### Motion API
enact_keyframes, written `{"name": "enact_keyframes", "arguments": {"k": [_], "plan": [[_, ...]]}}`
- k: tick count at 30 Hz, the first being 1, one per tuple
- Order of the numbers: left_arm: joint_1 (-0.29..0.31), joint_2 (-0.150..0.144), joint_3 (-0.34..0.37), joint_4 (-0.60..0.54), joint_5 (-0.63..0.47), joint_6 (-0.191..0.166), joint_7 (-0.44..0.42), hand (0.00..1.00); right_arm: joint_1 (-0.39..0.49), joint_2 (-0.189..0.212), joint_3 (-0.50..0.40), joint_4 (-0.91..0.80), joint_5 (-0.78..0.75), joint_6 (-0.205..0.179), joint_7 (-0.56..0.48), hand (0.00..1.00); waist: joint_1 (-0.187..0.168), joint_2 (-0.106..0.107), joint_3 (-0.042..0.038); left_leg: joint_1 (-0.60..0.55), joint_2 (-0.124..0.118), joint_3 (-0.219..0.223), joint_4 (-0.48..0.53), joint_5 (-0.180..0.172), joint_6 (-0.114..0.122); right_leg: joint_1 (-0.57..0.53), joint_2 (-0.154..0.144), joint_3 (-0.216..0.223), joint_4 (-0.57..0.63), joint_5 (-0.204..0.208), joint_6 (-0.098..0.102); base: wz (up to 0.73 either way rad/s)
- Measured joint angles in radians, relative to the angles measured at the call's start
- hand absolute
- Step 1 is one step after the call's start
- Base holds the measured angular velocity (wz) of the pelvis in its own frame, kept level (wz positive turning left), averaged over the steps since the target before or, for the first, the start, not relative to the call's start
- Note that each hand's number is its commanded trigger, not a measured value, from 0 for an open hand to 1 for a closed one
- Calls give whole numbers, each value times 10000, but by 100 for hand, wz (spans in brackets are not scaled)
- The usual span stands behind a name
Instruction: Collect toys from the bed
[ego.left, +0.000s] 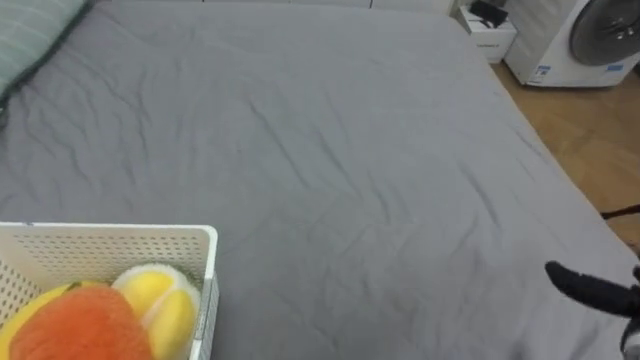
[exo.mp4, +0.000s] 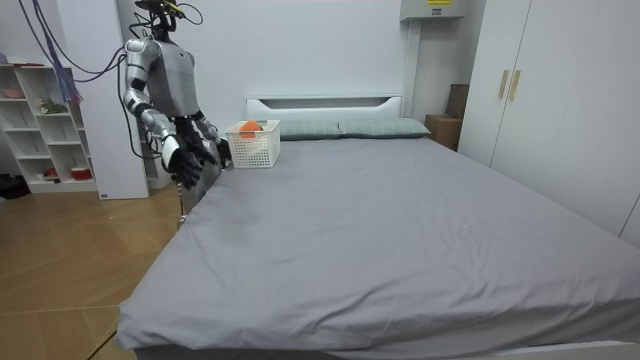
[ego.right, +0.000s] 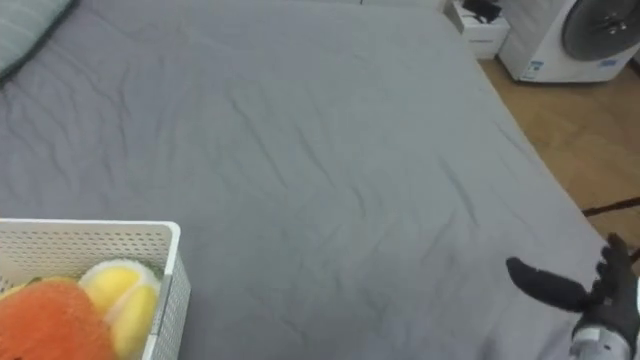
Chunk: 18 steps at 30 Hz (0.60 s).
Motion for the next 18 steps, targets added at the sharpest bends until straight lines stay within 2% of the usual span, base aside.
{"name": "enact_keyframes", "arguments": {"k": [4,7,8,12,13,18], "plan": [[157,10,-163,144,-387,-272,137,0,494,474,75,1844,-22,-286,-397,0,-88,-17,22,-15,0,12,11,-23,-12,-50,-3,32,5,-28,-13,-2],[181,31,-207,329,-574,-396,138,0,712,729,164,3482,-68,-333,-381,0,-122,0,0,82,-7,27,12,-25,-15,-1,-2,19,8,-56,-12,-1],[190,27,-208,341,-565,-396,119,0,768,766,194,4220,-236,-355,-261,0,-126,61,18,129,-17,25,13,-33,-15,16,-18,-8,11,-105,-14,0],[208,42,-209,646,-549,-387,12,0,796,761,631,6194,-764,-254,278,0,-108,101,-5,135,-22,-8,-13,-48,-19,21,-21,-9,24,-149,-9,0],[224,38,-198,708,-545,-357,-25,0,819,764,885,6713,-959,-95,536,0,-101,112,-34,161,-22,-23,-5,-52,-23,41,-19,-19,33,-152,-14,3],[213,41,-121,706,-518,-177,-195,0,807,873,1788,7748,-1730,702,1713,0,-24,169,-34,439,-27,-119,-10,-101,-53,292,-26,-138,24,-186,-43,2]]}}
